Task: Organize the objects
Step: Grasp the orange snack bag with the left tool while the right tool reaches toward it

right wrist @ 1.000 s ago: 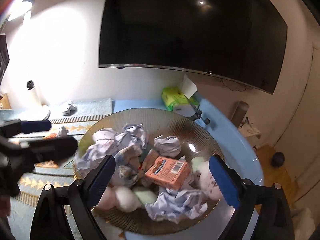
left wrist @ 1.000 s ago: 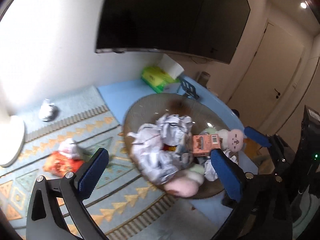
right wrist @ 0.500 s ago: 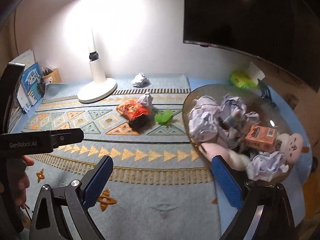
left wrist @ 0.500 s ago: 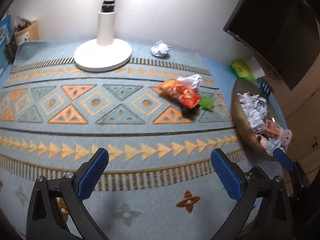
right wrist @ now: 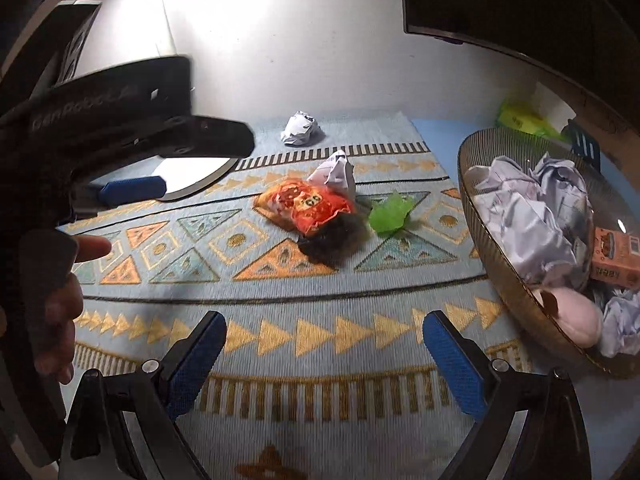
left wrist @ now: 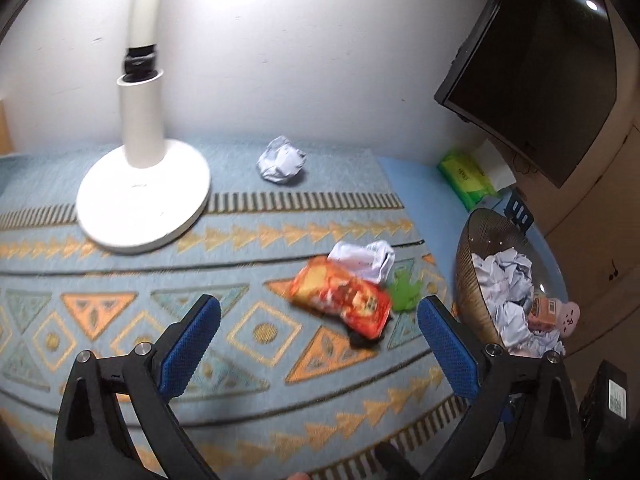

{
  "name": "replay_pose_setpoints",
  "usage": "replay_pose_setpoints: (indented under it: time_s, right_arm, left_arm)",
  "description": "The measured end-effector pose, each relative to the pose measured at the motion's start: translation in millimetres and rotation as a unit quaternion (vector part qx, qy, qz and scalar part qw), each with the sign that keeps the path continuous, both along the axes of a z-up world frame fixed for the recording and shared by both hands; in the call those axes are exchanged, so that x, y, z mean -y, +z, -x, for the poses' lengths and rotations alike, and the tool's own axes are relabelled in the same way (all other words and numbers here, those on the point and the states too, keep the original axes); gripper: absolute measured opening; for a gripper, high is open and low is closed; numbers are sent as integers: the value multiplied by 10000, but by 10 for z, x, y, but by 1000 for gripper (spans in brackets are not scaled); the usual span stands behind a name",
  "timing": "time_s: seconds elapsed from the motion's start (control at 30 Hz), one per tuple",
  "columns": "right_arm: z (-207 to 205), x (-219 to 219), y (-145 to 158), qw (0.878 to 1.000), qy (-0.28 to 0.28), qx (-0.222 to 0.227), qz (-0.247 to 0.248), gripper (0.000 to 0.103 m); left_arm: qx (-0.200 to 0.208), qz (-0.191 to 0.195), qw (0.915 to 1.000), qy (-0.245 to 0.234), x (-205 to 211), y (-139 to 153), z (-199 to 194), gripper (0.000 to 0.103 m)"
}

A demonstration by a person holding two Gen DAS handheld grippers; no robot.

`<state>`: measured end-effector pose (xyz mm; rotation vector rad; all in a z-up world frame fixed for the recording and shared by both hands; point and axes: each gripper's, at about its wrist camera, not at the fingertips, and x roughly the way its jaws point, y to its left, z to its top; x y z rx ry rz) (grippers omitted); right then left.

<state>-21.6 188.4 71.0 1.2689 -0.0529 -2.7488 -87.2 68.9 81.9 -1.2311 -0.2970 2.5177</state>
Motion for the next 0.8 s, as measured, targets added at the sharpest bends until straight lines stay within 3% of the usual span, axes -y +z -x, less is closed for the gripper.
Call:
replay_pose_setpoints:
  time_s: [0.07,0.1,0.13,0.2,0.4,0.5,0.57,0.6,0.63,0.7,0.8]
  right_arm:
    - [185,27,-24,9999,-140,-66,18,99]
    - [277,26,-35,9997,-224,-75,41,95]
    - [373,2,-48,9993,-378,-62,42,95]
    - [537,-57,-105,9981,-590,41,144,89]
    - [798,-157,-282,9948,-858,311,442,88]
    - [816,-66,-361,9966,-766,247,155,82]
    - [852,21,-365,9972,-707,146,-172,65]
    - [872,40,-350,9980,-622,96,-62,41]
    - [901,49,-341,9984,-528,106,157,42]
    - [925,26,-344,9978,-602,129,237,41]
    - [858,-37,-340,9979,-514,140,362,41]
  left_arm:
    - [79,56,9998,-166,-149,-87,241,90]
    - [159,87,9995,-250,-223,-139,368,80]
    - [202,169,9992,-317,-289,-179,480,77]
    - [302,224,9983,-451,-397,-252,683,76]
    - [816,331,9883,-1243,-625,-505,870,69]
    - [1370,-81,9825,-1260,-565,-636,942,68]
    - [1323,-158,9840,-1184,-562,-595,947,56]
    - [1202,-112,9861,-1141,-579,-566,926,50]
    - [1079,-21,9878,-1118,-602,-543,915,47]
    - [825,219,9902,-1102,-634,-492,882,29]
    - [857,170,9891,-1182,-611,-488,909,26]
